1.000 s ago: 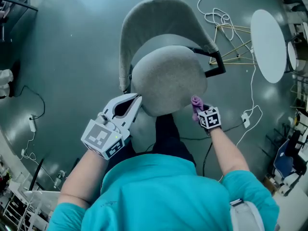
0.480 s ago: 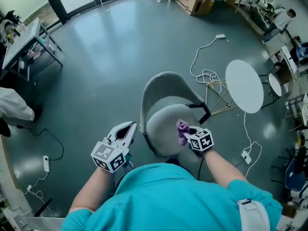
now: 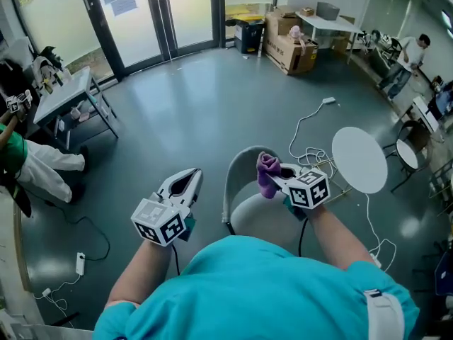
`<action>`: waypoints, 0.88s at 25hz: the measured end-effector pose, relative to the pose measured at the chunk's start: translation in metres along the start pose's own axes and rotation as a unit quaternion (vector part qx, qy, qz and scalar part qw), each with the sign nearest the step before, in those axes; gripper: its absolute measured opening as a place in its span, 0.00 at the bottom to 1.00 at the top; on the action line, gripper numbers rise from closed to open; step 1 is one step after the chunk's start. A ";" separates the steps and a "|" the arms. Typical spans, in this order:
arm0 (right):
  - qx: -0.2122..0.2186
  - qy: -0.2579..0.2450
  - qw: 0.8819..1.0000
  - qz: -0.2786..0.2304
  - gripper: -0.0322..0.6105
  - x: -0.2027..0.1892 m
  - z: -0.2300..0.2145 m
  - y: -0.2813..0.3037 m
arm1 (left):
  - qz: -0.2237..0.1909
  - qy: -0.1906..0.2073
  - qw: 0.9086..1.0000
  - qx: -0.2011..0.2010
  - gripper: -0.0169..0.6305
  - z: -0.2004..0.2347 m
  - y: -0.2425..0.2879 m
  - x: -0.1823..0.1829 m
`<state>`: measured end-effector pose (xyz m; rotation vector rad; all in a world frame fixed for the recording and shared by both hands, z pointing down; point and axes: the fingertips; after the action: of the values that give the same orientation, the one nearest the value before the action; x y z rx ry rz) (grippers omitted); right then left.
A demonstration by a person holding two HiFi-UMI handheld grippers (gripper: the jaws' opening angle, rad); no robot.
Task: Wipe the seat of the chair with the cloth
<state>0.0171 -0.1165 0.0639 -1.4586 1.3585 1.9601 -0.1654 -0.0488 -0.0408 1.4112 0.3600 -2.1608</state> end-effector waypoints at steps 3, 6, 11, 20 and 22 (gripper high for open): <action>-0.001 -0.023 0.999 -0.046 0.14 0.060 0.006 -0.019 | -0.018 0.023 1.000 -0.001 0.03 -0.014 -0.010 0.030; -0.002 -0.039 0.996 -0.085 0.14 0.109 0.019 -0.038 | -0.036 0.042 0.998 -0.009 0.03 -0.027 -0.024 0.057; -0.016 -0.054 0.991 -0.121 0.14 0.145 0.031 -0.066 | -0.051 0.049 0.997 -0.014 0.03 -0.042 -0.041 0.076; -0.033 -0.064 0.991 -0.113 0.14 0.143 0.034 -0.075 | -0.059 0.053 0.997 -0.010 0.03 -0.046 -0.052 0.084; -0.033 -0.067 0.991 -0.112 0.14 0.139 0.034 -0.078 | -0.056 0.054 0.997 -0.012 0.03 -0.051 -0.049 0.078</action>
<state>-0.0017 -0.0861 -0.0946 -1.4125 1.0343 1.9346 -0.1788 -0.0059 -0.1359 1.5324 0.5134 -2.1649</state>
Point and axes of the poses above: the fingertips, and each gripper's own axes: y forward along the fingers, z to its left, x out of its top, and after that the axes turned 11 degrees about -y, right-handed
